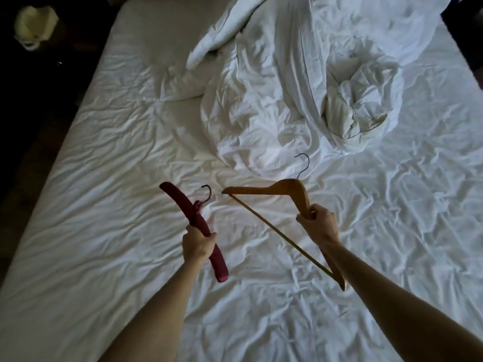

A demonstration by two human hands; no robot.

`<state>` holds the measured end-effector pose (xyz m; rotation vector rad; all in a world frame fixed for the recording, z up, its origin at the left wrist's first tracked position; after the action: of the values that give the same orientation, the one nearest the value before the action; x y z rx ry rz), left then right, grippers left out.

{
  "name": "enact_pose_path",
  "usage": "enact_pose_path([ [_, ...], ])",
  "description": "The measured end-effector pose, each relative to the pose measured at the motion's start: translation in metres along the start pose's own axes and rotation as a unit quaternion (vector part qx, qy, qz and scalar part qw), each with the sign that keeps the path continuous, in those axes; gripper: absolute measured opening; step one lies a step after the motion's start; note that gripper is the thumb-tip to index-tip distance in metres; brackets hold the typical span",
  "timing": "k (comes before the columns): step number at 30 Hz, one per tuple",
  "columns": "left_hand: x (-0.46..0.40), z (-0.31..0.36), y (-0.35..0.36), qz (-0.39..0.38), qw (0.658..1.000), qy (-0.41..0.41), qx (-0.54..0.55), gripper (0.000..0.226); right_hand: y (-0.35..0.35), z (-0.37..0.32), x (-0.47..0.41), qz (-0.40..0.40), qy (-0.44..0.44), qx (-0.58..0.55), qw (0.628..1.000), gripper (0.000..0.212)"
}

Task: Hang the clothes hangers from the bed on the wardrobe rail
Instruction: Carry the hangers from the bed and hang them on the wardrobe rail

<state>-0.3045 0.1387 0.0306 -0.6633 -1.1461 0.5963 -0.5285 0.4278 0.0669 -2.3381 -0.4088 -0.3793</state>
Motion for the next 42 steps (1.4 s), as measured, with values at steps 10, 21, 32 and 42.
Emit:
enact_pose_path([
  [10,0.214,0.001,-0.058,-0.078,0.975,0.076,0.193,0.048,-0.07,-0.113,0.207,-0.022,-0.089,-0.108,0.99,0.01],
  [21,0.386,-0.031,-0.152,0.038,0.947,0.119,0.297,0.032,-0.131,-0.194,0.36,-0.113,-0.199,-0.144,0.963,0.007],
  [32,0.532,-0.202,-0.268,0.225,0.869,0.042,0.439,0.029,-0.082,-0.322,0.544,-0.368,-0.364,-0.138,0.845,0.008],
  [42,0.661,-0.457,-0.347,0.39,0.762,-0.084,0.51,0.024,0.066,-0.378,0.819,-0.585,-0.421,-0.101,0.686,0.022],
])
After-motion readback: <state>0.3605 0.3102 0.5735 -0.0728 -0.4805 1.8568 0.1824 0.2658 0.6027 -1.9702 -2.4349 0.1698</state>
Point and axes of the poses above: each hand's wrist, its own x-axis away from the middle knuckle, its own y-axis out of the palm, z = x × y, the point moved 7 cm from there along -x, towards the middle knuckle, and after that the axes turned 11 degrees about -x, right-handed, at the moved point
